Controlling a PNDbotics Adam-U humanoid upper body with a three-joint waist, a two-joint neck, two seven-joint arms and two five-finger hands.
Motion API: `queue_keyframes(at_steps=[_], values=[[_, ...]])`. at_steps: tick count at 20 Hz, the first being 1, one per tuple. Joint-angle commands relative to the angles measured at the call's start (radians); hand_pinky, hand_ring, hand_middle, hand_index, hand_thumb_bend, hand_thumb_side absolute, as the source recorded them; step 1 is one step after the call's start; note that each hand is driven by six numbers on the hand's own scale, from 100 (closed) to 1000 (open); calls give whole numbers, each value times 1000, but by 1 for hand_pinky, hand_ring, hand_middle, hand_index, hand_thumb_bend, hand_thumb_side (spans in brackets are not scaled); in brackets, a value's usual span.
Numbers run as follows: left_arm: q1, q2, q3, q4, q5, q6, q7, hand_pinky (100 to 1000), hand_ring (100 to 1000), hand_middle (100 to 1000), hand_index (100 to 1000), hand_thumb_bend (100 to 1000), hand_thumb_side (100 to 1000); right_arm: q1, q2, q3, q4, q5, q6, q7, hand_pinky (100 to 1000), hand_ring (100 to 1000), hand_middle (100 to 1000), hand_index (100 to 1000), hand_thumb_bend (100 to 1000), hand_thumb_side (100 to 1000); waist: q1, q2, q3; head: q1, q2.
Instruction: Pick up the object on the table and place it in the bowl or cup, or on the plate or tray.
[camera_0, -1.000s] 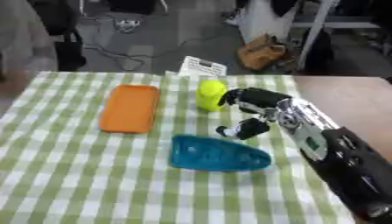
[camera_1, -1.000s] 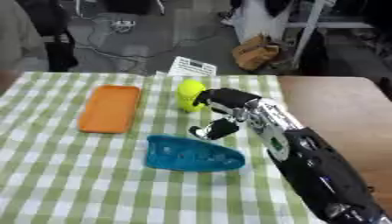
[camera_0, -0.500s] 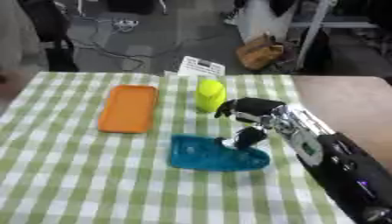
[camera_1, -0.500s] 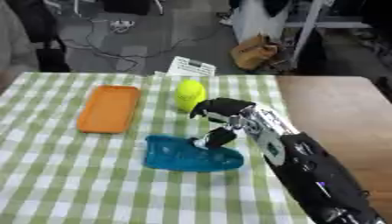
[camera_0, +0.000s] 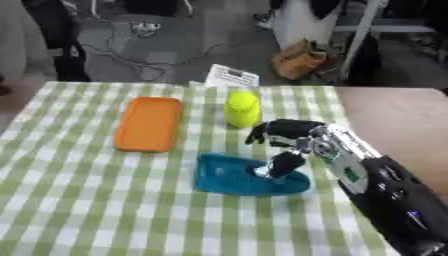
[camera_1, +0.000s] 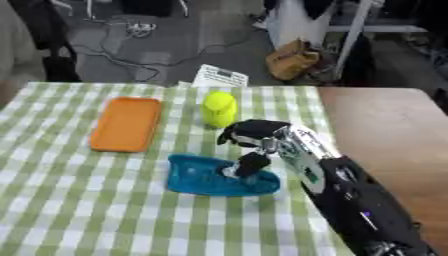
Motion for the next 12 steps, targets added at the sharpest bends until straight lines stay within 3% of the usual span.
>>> queue_keyframes(at_steps=[1, 12], values=[[-18, 14, 4, -13, 0, -1, 0, 689, 695, 736, 814, 200, 860, -11, -10, -6, 0, 7, -5, 1, 697, 783, 804, 878, 404, 617, 14, -5, 2, 5, -4], [-19, 11, 3, -13, 1, -3, -3, 688, 691, 732, 815, 199, 862, -2, 0, -1, 21, 17, -15, -4, 676, 751, 776, 858, 379, 599, 19, 2, 10, 10, -4]])
